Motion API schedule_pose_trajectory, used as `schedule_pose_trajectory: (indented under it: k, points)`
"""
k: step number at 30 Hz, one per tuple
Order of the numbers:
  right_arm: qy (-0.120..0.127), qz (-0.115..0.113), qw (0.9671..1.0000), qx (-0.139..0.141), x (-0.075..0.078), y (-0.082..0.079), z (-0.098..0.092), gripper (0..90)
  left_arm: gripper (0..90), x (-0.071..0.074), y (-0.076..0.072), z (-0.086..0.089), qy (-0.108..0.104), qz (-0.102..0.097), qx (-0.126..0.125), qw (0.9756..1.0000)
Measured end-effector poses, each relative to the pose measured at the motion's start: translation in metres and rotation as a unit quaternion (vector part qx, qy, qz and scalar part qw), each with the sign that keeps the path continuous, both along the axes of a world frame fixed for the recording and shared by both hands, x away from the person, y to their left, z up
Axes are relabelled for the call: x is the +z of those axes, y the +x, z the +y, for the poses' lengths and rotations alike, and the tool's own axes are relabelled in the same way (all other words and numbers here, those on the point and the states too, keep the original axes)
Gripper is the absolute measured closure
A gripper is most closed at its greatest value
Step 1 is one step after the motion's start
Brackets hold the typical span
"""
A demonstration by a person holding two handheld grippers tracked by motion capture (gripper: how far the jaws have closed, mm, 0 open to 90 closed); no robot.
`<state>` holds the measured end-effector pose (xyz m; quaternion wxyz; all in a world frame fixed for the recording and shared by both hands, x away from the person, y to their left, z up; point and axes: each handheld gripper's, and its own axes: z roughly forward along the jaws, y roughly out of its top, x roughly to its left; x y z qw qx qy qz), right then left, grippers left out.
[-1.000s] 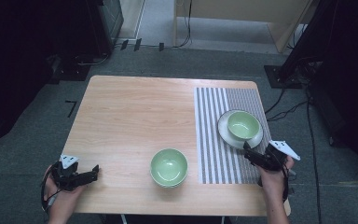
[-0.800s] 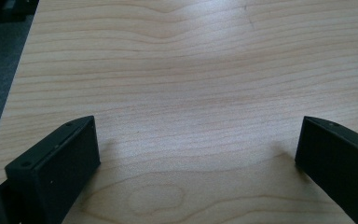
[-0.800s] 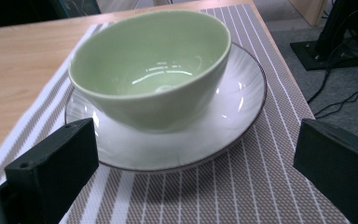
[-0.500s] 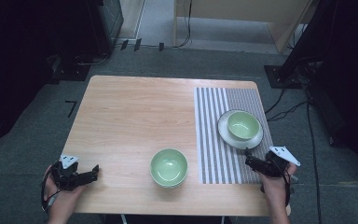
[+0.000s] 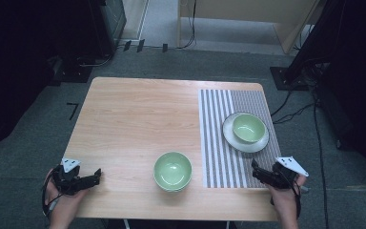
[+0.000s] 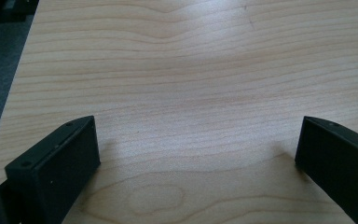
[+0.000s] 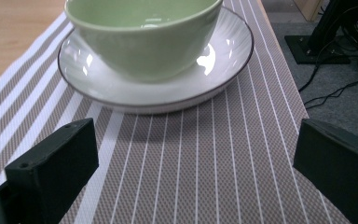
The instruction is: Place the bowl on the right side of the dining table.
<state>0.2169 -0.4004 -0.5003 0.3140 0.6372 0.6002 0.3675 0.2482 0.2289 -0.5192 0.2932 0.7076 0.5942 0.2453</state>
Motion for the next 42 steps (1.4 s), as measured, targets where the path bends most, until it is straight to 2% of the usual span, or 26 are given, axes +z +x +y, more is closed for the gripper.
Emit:
schedule_pose_trajectory:
  k: [4, 11, 20, 21, 22, 25, 28, 33, 34, 42]
  points:
    - [-0.009, 0.008, 0.9999, 0.005, -0.001, -0.006, -0.001, 0.0, 0.0, 0.0, 0.0, 0.0, 0.0, 0.0, 0.0, 1.0]
    - [-0.01, 0.019, 0.9997, 0.007, -0.003, -0.016, -0.007, 0.0, 0.0, 0.0, 0.0, 0.0, 0.0, 0.0, 0.0, 1.0]
    - [-0.027, 0.049, 0.9984, 0.006, -0.013, -0.032, -0.017, 0.0, 0.0, 0.0, 0.0, 0.0, 0.0, 0.0, 0.0, 1.0]
    - [-0.027, 0.049, 0.9984, 0.006, -0.013, -0.032, -0.017, 0.0, 0.0, 0.0, 0.0, 0.0, 0.0, 0.0, 0.0, 1.0]
    - [-0.027, 0.062, 0.9977, 0.004, -0.015, -0.033, -0.019, 0.0, 0.0, 0.0, 0.0, 0.0, 0.0, 0.0, 0.0, 1.0]
    - [-0.032, 0.067, 0.9972, 0.004, -0.018, -0.034, -0.02, 0.0, 0.0, 0.0, 0.0, 0.0, 0.0, 0.0, 0.0, 1.0]
    - [-0.046, 0.08, 0.9958, 0.005, -0.021, -0.035, -0.021, 0.0, 0.0, 0.0, 0.0, 0.0, 0.0, 0.0, 0.0, 1.0]
    - [-0.052, 0.085, 0.995, 0.008, -0.023, -0.035, -0.019, 0.0, 0.0, 0.0, 0.0, 0.0, 0.0, 0.0, 0.0, 1.0]
    - [-0.06, 0.096, 0.9935, 0.011, -0.025, -0.034, -0.017, 0.0, 0.0, 0.0, 0.0, 0.0, 0.0, 0.0, 0.0, 1.0]
    - [-0.045, 0.102, 0.9938, 0.003, -0.025, -0.033, -0.02, 0.0, 0.0, 0.0, 0.0, 0.0, 0.0, 0.0, 0.0, 1.0]
